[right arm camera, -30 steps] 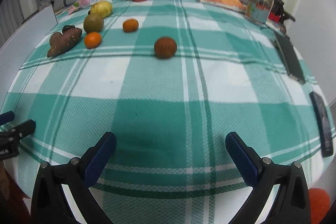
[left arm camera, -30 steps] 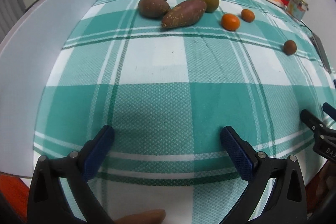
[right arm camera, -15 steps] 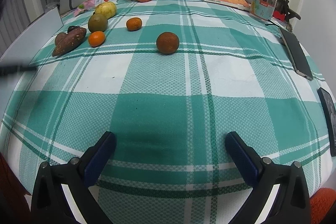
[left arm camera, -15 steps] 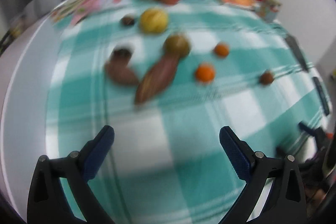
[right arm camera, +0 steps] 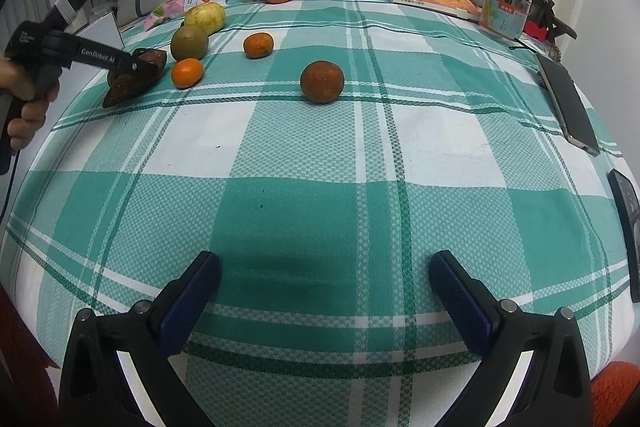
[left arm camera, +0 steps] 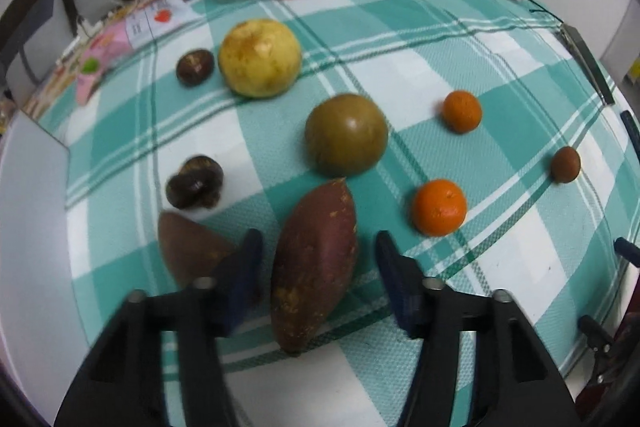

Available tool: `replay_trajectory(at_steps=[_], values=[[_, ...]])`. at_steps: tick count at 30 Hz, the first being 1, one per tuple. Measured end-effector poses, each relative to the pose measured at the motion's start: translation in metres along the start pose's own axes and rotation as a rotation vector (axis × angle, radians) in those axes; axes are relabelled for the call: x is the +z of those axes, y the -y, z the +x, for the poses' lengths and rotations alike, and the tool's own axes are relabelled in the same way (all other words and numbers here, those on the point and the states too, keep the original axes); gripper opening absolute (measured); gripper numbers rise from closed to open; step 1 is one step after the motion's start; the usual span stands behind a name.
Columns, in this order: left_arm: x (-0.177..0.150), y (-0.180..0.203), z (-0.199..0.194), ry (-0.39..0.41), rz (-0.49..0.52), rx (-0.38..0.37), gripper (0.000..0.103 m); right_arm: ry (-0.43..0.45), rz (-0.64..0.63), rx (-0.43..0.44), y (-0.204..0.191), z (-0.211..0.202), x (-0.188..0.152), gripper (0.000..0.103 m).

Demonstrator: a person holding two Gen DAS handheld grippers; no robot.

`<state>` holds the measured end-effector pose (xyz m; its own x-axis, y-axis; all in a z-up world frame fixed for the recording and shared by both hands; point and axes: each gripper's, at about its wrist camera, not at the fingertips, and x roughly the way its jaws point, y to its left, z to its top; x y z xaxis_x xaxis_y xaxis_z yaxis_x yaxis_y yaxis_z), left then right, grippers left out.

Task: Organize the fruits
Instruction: 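Grasp the sweet potato with the left tool while the right tool grasps the brown round fruit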

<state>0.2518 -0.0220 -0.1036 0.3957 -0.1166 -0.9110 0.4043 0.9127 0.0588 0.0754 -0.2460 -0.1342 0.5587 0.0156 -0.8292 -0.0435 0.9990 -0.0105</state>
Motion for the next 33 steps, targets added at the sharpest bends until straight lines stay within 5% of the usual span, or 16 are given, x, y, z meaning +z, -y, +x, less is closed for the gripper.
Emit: replay_trajectory(at_steps=[1, 3, 8, 16, 21, 24, 33], values=[[0.0, 0.0, 0.002, -0.003, 0.003, 0.003, 0.063, 0.0, 0.0, 0.0, 0.0, 0.0, 0.0, 0.103], [-0.003, 0.002, 0.007, -0.03, 0.003, 0.006, 0.042, 0.0, -0.001, 0.001, 0.0, 0.0, 0.0, 0.103], [-0.015, -0.004, -0.001, -0.072, -0.109, -0.016, 0.042, 0.001, -0.001, 0.0, 0.0, 0.0, 0.0, 0.103], [-0.1, 0.017, -0.041, -0.129, -0.247, -0.063, 0.042, 0.002, 0.001, -0.002, 0.0, 0.001, 0.0, 0.103], [-0.118, 0.029, -0.051, -0.107, -0.212, -0.052, 0.047, 0.01, 0.001, -0.001, 0.0, 0.001, 0.0, 0.103], [-0.119, 0.028, -0.052, -0.099, -0.212, -0.072, 0.067, 0.02, 0.0, 0.002, 0.0, 0.0, -0.002, 0.103], [-0.116, 0.019, -0.064, -0.072, -0.14, -0.096, 0.069, 0.015, -0.002, 0.007, 0.001, -0.002, -0.006, 0.103]])
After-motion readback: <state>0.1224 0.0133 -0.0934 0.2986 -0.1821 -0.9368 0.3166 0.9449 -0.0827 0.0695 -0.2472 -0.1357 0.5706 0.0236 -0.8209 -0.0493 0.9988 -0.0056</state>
